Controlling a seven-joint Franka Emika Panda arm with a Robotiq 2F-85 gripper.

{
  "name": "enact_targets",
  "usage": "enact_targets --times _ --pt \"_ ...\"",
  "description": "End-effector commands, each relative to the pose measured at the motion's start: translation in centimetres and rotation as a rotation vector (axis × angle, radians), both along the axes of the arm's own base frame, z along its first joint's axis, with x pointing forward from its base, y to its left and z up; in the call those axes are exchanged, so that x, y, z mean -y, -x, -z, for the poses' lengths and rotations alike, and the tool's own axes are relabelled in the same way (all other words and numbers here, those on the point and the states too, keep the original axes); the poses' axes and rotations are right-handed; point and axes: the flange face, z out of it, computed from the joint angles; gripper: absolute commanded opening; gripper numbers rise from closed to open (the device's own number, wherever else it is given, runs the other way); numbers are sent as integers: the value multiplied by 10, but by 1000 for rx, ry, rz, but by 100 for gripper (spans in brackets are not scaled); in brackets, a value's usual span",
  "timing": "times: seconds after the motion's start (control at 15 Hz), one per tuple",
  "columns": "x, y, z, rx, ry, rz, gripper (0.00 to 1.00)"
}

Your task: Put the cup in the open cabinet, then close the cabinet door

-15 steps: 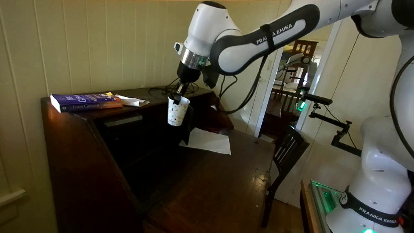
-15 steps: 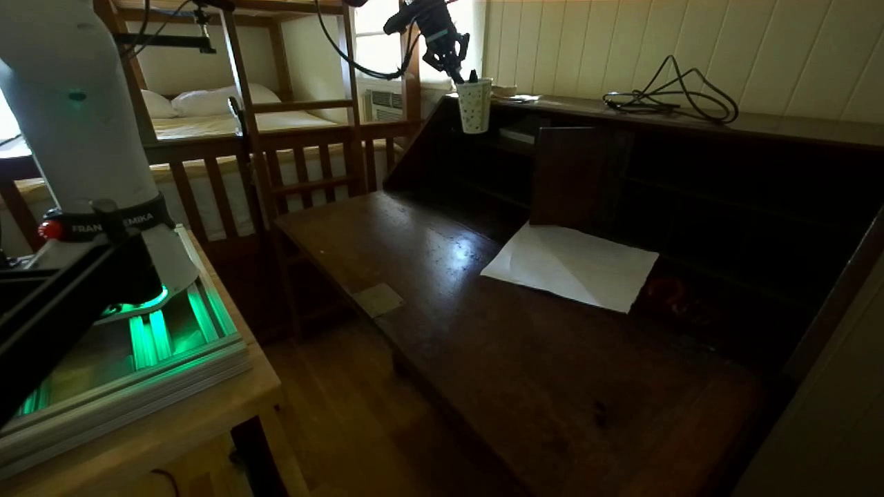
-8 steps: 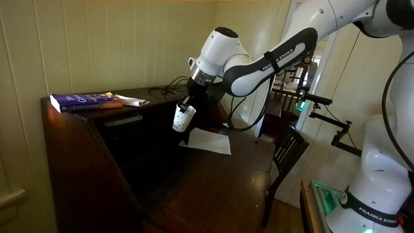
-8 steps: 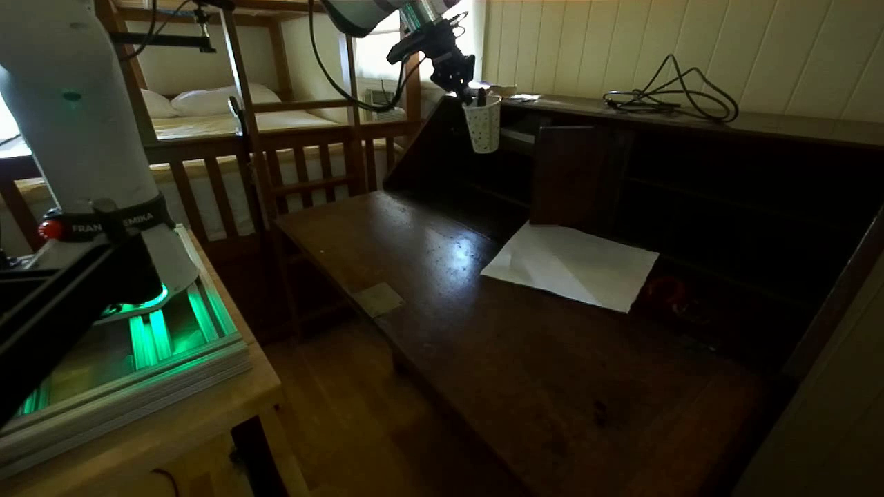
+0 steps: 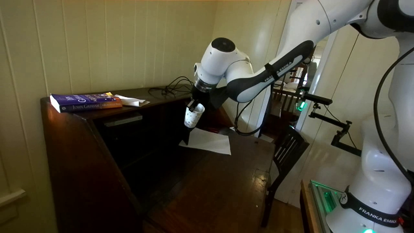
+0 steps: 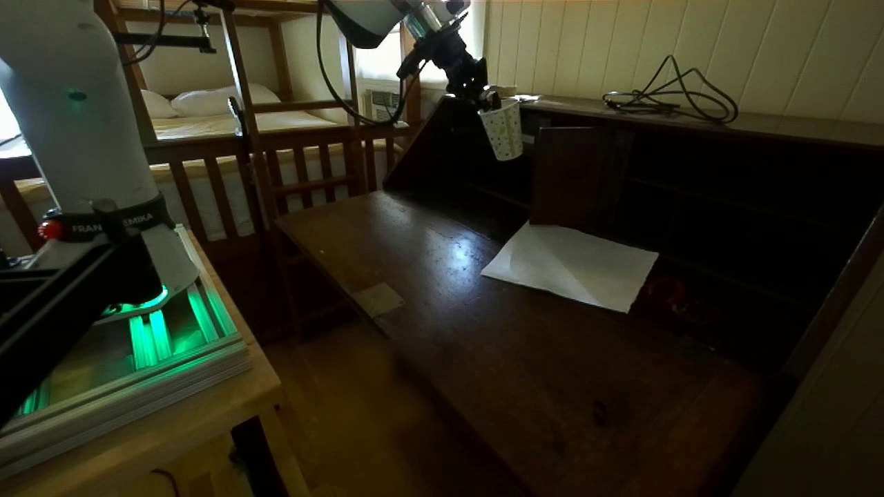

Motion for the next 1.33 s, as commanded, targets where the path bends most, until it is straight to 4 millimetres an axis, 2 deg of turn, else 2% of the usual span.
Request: enact_targets --times 0.0,0.2,0.33,0.73,0.93,1.27 --pt "11 -7 23 45 59 67 1" --pt "13 -17 35 57 75 82 1" --pt "8 -23 36 75 61 52 1" --pt "-4 -35 23 161 -39 -59 1" --pt "14 -34 15 177 -2 45 1" --pt "57 -17 22 211 40 227 1"
